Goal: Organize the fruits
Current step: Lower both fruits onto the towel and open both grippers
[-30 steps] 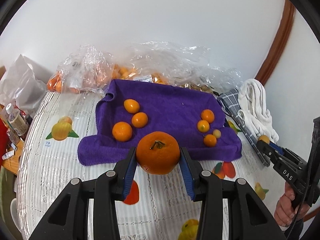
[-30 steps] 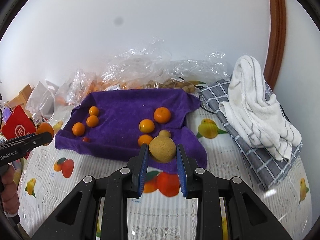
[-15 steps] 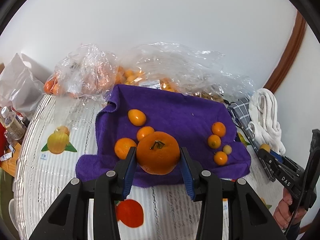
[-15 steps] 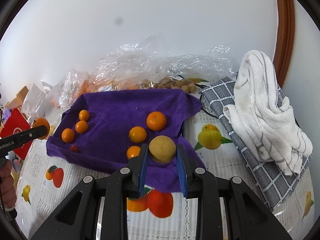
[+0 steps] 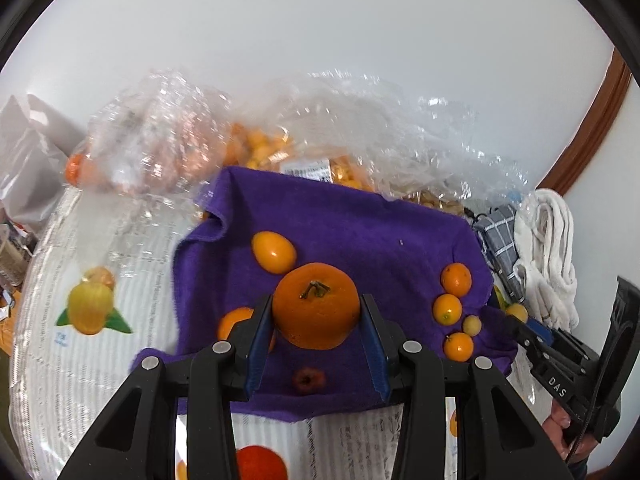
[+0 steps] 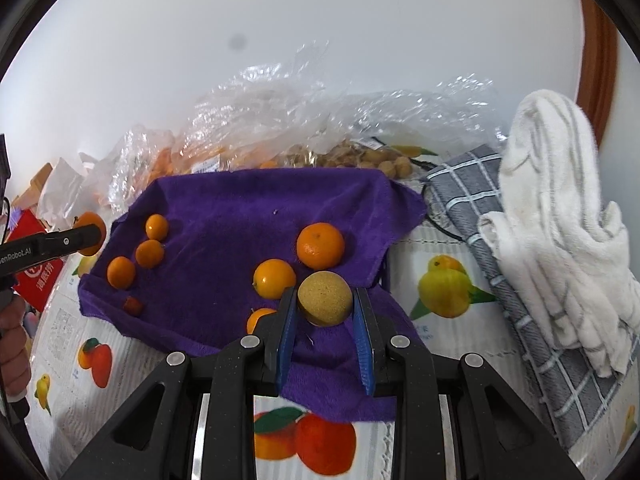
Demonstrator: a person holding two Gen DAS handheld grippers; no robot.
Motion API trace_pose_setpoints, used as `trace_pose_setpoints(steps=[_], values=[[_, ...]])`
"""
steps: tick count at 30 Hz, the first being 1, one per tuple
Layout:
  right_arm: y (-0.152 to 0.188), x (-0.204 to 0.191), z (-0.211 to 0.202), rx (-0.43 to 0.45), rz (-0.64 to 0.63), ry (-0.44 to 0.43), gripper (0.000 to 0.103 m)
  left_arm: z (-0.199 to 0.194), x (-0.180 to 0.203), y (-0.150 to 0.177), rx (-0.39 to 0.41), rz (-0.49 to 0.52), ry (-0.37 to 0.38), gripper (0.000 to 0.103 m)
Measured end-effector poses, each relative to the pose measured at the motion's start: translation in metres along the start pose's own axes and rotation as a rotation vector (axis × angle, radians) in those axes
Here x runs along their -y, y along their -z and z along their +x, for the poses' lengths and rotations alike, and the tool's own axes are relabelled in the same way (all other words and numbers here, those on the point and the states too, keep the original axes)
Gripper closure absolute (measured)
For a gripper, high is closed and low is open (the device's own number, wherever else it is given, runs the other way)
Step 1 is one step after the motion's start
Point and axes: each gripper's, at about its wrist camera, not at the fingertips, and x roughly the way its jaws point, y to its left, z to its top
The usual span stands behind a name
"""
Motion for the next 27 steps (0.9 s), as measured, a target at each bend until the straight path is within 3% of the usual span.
trace_pose_setpoints(steps=[12,21,27], values=[[-0.009,-0.005,0.052,-0.078,-0.035,-0.001,0.076,0.045,0.018,0.009,-0.081,0.035,-0.018,0.063],[-0.004,-0.005,0.061,-0.093,-0.036,-0.001,0.076,0.056,0.037,0.012,-0.079,0.119,-0.082,0.063],[-0.002,-0.008,0.054,-0.098,-0.041,0.004,0.069,0.064,0.034,0.018,-0.116,0.114,-0.088,0.063]])
